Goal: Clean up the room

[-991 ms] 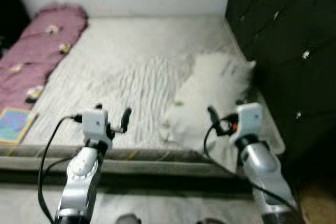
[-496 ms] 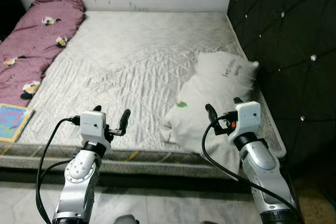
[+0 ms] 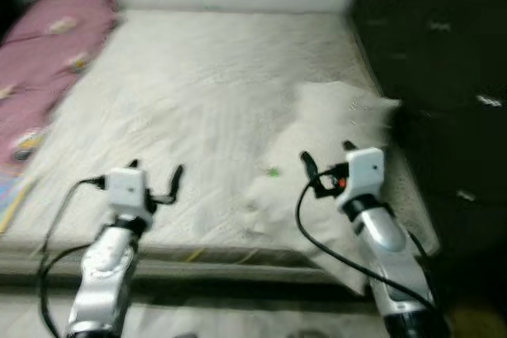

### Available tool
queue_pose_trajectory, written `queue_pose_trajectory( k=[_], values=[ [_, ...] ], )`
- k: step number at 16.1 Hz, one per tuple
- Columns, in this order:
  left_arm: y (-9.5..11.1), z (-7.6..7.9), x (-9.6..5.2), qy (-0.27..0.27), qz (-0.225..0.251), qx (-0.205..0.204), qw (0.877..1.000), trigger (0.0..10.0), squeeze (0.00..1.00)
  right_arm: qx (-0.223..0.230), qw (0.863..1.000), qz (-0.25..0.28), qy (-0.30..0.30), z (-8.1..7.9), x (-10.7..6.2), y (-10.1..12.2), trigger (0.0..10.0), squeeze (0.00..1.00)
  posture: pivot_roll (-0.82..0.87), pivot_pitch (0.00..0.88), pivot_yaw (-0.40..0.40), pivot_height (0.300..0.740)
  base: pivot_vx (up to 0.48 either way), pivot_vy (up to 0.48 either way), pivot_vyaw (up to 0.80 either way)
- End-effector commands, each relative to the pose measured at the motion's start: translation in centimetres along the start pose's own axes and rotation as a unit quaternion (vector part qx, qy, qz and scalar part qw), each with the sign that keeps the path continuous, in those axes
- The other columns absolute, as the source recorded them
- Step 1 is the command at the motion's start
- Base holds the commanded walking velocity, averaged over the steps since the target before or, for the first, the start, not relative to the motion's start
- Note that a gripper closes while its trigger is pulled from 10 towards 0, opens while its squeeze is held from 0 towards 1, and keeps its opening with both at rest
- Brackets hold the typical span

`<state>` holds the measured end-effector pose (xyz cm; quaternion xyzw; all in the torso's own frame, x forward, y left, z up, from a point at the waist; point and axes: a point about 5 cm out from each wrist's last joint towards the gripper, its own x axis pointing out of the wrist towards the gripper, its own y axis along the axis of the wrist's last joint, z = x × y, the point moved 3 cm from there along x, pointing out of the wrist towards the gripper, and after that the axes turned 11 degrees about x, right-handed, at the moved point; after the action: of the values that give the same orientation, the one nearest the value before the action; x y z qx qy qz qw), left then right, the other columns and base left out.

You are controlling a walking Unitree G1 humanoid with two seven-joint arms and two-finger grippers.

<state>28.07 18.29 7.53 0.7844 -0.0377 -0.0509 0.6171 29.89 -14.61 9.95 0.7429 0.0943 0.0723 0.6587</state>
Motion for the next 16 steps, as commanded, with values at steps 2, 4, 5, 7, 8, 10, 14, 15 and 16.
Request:
queue_pose_trajectory(
  k=[2,4,5,7,8,10,14,15,16],
  values=[
    [0.2,0.7,0.3,0.005,0.0,0.002,1.0,10.0,0.0,-0.004,1.0,-0.002,-0.014,0.9,-0.3,0.0,10.0,0.0,-0.06,0.0,0.009,0.74,0.0,0.0,0.0],
    [-0.1,0.3,0.4,0.026,-0.013,-0.001,1.0,10.0,0.0,-0.001,1.0,-0.003,-0.02,1.1,-0.3,-0.1,10.0,0.0,-0.05,0.0,0.009,0.74,0.0,0.0,0.0],
    [-0.1,0.2,0.4,0.027,-0.013,0.002,1.0,10.0,0.0,-0.003,1.0,-0.002,-0.019,1.1,-0.2,-0.1,10.0,0.0,-0.05,0.0,0.008,0.74,0.0,0.0,0.0],
    [0.0,0.3,0.5,0.025,-0.011,0.019,0.999,10.0,0.0,-0.008,1.0,0.003,-0.02,1.1,-0.2,0.1,10.0,0.0,-0.04,0.0,0.018,0.74,0.0,0.0,0.0],
    [0.1,0.4,0.6,0.022,-0.012,0.022,0.999,10.0,0.0,-0.004,1.0,0.006,-0.026,1.2,-0.2,0.1,10.0,0.0,-0.04,0.0,0.032,0.74,0.0,0.0,0.0],
    [-0.1,0.8,0.8,0.004,-0.014,0.017,1.0,10.0,0.0,0.001,0.999,0.015,-0.041,1.3,-0.1,0.2,10.0,0.0,-0.06,0.0,0.066,0.74,0.0,0.0,0.0],
    [0.1,1.0,1.6,-0.009,-0.013,0.013,1.0,10.0,0.0,0.0,0.998,0.02,-0.051,1.5,-0.2,0.3,10.0,0.0,-0.08,0.0,0.077,0.74,0.0,0.0,0.0],
    [0.0,0.9,1.6,-0.004,-0.015,0.011,1.0,10.0,0.0,-0.003,0.999,0.018,-0.047,1.5,-0.1,0.2,10.0,0.0,-0.07,0.0,0.06,0.74,0.0,0.0,0.0],
    [-0.1,0.6,1.3,0.01,-0.017,0.007,1.0,10.0,0.0,-0.006,0.999,0.012,-0.037,1.5,0.1,0.1,10.0,0.0,-0.04,0.0,0.034,0.74,0.0,0.0,0.0]
  ],
)
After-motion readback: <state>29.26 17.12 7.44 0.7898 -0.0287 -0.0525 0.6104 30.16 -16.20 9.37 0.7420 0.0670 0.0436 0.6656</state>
